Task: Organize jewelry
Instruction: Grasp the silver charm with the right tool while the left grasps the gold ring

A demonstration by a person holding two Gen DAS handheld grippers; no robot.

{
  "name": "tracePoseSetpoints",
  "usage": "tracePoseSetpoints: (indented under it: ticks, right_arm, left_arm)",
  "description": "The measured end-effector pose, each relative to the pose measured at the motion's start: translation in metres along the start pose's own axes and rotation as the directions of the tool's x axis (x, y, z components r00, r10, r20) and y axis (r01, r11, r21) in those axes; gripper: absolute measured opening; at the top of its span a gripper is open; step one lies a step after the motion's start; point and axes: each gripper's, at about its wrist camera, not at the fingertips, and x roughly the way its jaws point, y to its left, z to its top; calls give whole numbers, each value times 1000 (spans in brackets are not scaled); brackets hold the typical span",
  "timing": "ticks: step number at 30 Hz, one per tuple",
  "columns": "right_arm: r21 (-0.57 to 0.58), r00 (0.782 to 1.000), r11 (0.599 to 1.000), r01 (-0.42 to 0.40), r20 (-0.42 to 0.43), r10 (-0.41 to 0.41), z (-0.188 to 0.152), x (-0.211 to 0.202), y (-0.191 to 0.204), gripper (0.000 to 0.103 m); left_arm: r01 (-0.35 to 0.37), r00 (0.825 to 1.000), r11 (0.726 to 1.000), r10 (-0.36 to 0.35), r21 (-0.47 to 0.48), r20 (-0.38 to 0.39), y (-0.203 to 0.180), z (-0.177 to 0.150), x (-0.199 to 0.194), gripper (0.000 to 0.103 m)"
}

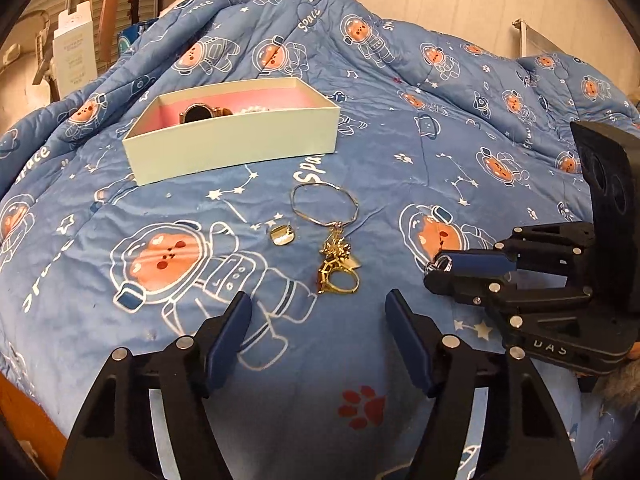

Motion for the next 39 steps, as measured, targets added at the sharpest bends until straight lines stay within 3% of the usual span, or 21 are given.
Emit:
tracePoseSetpoints:
  ticks: [9, 12, 14, 33, 39]
  right_arm:
    - [28, 1000, 1000, -1, 2, 1, -4, 1, -4, 19]
    - [33, 1000, 999, -4, 3, 4, -4, 1, -4, 19]
    - [33, 1000, 999, -5, 3, 5, -4, 1, -4, 19]
    - [36, 1000, 999, 3, -2, -3, -4, 0, -3, 19]
    - [42, 999, 998, -40, 1, 40, 1, -6, 5, 18]
  left_arm:
    - [9, 998, 999, -6, 50, -56, -10, 15, 24, 40]
    - [13, 999, 999, -11, 40, -51, -8, 13, 23, 33]
    - [17, 999, 1000, -17, 19, -43, -5, 12, 20, 23]
    - [74, 997, 991, -74, -109, 2, 10, -13, -10, 23]
    - [81, 997, 989, -80, -123, 19, 13, -11, -21, 23]
